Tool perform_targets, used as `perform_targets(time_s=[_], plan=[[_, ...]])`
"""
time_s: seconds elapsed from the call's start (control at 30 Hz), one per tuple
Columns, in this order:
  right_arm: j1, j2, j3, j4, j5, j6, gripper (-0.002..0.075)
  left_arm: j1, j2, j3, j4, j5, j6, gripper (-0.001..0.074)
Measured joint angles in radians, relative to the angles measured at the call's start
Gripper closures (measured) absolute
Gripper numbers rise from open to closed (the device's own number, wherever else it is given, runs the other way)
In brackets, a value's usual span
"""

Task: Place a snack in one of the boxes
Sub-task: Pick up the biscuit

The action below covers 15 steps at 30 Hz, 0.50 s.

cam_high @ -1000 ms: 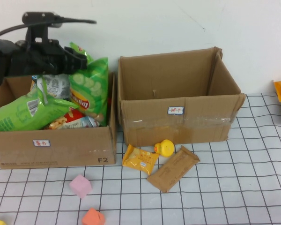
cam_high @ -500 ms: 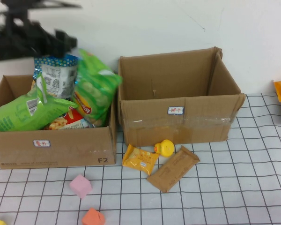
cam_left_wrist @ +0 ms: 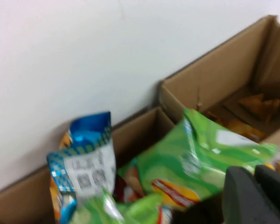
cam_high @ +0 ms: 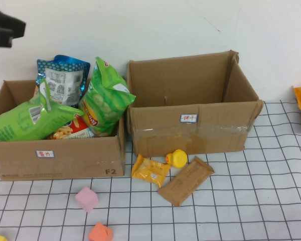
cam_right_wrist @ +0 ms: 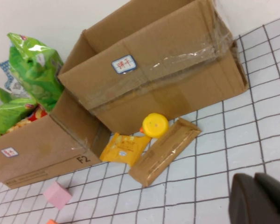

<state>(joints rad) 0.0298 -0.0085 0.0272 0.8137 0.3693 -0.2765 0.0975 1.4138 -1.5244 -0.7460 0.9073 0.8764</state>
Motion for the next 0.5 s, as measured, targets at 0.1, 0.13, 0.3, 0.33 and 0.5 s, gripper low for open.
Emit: perform_targets(time_s=[0.1, 0.13, 0.3, 0.33, 0.5], plan=[[0.0, 0.0, 0.0, 0.049, 0.0, -0.05, 0.0727, 0.0, -0.119, 0.099, 0.01, -0.015, -0.025, 0.0729], [0.0, 0.0, 0.0, 0.072, 0.005, -0.083, 0.0727, 0.0, -0.167, 0.143, 0.01, -0.029, -0.03, 0.073], [0.0, 0.0, -0.037, 0.139, 0.021, -0.262, 0.0727, 0.002, -0.417, 0.405, 0.01, -0.127, -0.073, 0.0734], [0.0, 0.0, -0.055, 0.141, 0.022, -0.293, 0.0727, 0.002, -0.46, 0.454, 0.01, -0.14, -0.077, 0.0734], [0.0, 0.087, -0.193, 0.135, 0.088, -0.485, 0.0727, 0.002, -0.784, 0.787, 0.036, -0.255, -0.133, 0.0735]])
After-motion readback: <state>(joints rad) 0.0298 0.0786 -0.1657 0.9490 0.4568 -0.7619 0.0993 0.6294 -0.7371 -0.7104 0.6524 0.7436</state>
